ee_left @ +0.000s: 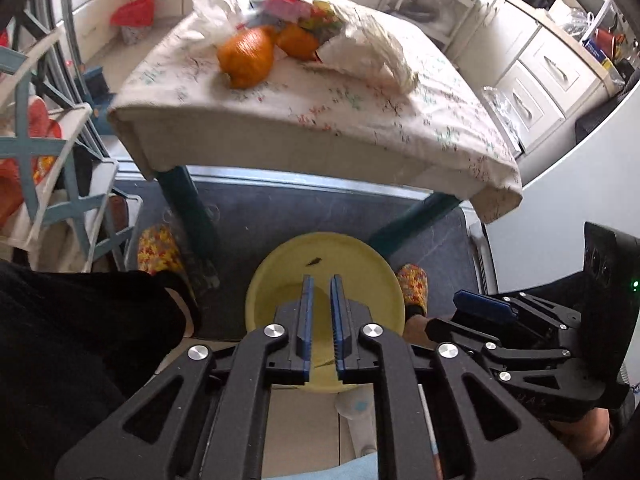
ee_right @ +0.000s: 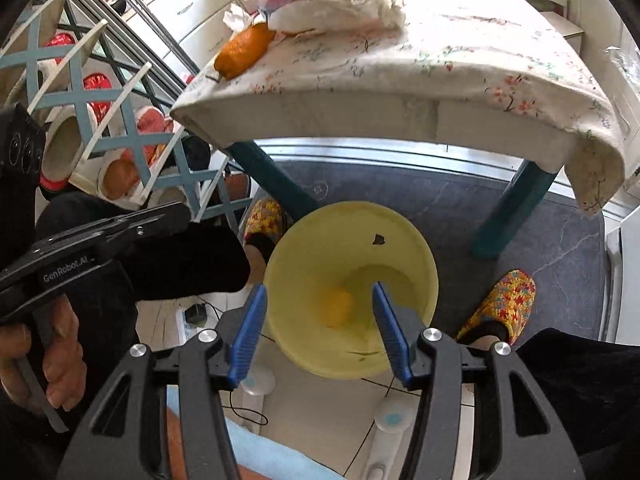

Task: Collect trash
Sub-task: 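Carry both items over the yellow basin and open both tools to drop them, then move the left tool back over the table toward the large orange peel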

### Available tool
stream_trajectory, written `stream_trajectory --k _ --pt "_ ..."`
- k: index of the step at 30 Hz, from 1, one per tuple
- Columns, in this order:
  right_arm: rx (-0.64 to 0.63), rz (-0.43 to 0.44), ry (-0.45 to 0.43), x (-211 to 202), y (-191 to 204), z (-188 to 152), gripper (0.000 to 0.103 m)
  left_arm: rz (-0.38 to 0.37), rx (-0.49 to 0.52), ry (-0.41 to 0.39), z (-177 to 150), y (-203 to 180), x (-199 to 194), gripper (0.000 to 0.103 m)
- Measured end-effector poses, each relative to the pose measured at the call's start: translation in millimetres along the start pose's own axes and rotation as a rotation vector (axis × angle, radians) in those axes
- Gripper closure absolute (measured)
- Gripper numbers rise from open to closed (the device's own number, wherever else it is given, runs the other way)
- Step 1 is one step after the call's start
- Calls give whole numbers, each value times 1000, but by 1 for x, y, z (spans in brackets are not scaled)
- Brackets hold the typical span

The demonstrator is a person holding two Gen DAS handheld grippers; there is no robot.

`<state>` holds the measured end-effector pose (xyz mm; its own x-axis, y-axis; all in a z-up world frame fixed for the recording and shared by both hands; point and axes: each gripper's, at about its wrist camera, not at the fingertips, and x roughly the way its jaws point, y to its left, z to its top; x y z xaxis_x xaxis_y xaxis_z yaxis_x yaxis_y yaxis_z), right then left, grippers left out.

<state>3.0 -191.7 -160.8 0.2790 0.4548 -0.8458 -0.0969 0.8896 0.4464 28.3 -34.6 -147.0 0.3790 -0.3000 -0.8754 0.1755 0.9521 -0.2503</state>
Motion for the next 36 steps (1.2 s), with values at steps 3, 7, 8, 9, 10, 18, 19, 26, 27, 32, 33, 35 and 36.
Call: stream_trajectory --k 3,7,8,9,10,18,19,26,27,32,33,35,36 --pt "-1 -7 -57 -9 2 2 47 16 -4 -35 1 3 -12 89" --pt "21 -37 -133 -26 -3 15 41 48 -1 -89 6 4 -29 82" --pt "26 -51 -152 -31 -6 23 38 60 0 -109 9 5 -34 77" --pt "30 -78 -175 -37 -10 33 36 72 -1 -131 13 7 -39 71" --pt "33 -104 -195 -41 -13 43 32 81 -2 -153 18 9 -44 69" --pt "111 -291 -283 -27 -70 171 24 150 -57 -281 70 40 -64 50" --pt "104 -316 -278 -19 -75 184 24 157 -63 -292 75 44 -64 49" --pt "94 -407 -150 60 -124 275 14 164 -172 -342 105 87 -57 45" --pt "73 -424 -179 65 -128 286 11 153 -187 -335 109 92 -56 45" --pt "57 -473 -212 78 -136 313 7 136 -200 -348 124 104 -52 42" --pt "55 -476 -215 79 -136 315 7 127 -205 -343 124 106 -51 41" --pt "59 -480 -217 80 -137 317 7 113 -206 -330 124 107 -48 41" --pt "59 -480 -217 79 -137 317 7 105 -205 -328 124 107 -47 41"
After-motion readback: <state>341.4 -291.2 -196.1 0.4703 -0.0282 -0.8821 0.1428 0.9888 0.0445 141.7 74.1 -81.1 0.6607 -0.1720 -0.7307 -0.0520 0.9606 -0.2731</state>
